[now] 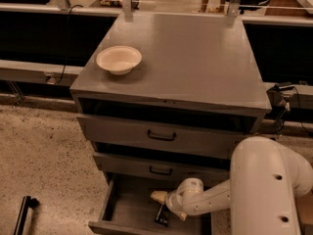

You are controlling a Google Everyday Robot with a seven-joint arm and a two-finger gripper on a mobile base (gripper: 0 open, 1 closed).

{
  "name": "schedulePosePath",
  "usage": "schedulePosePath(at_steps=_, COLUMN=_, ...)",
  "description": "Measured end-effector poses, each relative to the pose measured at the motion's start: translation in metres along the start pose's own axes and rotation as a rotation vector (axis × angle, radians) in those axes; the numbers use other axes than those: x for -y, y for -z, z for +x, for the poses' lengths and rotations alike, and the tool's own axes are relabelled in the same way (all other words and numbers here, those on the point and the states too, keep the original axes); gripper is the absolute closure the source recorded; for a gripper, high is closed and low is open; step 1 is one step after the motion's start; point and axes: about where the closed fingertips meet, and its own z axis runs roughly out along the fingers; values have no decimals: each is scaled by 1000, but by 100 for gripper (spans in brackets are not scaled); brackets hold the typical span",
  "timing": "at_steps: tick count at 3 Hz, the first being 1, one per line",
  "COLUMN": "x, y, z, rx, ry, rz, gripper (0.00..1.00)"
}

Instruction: Pick rxbar chocolate from bottom drawer and place on counter

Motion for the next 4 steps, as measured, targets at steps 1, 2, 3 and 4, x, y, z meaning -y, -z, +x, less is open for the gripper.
schedulePosePath(at_steps=1, x=-9, y=-1, z=3, rx=3, ry=16, rz=0, gripper=0)
schedulePosePath(at_steps=2, x=-13, y=-15, z=0, rx=21, ry=28, rz=-20, gripper=0)
schedulePosePath(at_steps=3, x=-15, y=-36, z=-2, rx=30, ry=62, rz=-69, gripper=0)
schedulePosePath(at_steps=4, x=-15, y=-56, z=-4, rx=48, ry=93, rz=-96, gripper=0)
